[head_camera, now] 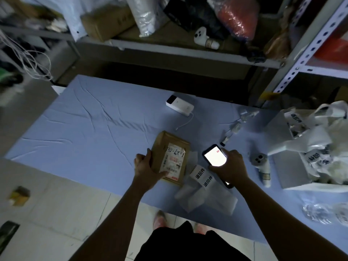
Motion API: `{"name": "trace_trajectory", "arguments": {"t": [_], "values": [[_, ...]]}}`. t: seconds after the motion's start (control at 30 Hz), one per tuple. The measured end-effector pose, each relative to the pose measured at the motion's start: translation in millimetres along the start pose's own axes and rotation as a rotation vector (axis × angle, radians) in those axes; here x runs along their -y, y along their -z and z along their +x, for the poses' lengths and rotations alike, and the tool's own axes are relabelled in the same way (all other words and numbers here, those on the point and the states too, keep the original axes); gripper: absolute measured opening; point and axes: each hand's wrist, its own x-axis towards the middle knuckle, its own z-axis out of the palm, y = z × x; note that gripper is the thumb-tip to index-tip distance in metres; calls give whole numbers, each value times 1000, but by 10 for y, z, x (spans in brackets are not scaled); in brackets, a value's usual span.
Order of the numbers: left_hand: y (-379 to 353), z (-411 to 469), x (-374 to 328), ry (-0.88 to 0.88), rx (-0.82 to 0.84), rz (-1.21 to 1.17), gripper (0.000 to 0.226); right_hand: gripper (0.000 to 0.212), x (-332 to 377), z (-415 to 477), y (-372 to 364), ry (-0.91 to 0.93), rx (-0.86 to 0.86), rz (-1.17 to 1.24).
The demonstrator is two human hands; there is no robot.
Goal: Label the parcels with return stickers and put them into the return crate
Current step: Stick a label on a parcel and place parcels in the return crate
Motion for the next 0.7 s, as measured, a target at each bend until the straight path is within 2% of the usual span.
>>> {"name": "trace_trajectory", "arguments": {"t": [0.07, 0.13, 0.2, 0.27, 0.4, 0.7], "values": [[11, 20, 67, -16, -56, -78, 115, 63, 167, -41, 72, 136, 74, -42], [14, 31, 82, -38, -81, -92, 101, 79, 331, -150, 107, 205, 158, -127], [14, 54, 94, -69, -87, -75, 92, 95, 435, -244, 106, 185, 199, -231], [33, 69, 92, -91, -63, -72, 96, 96, 504, -318, 105, 201, 217, -338], [48, 121, 142, -160, -32, -106, 118, 95, 546, -409, 135, 219, 184, -442], [43, 110, 100, -201, -46, -54, 113, 94, 518, -496, 216, 214, 138, -465]]}}
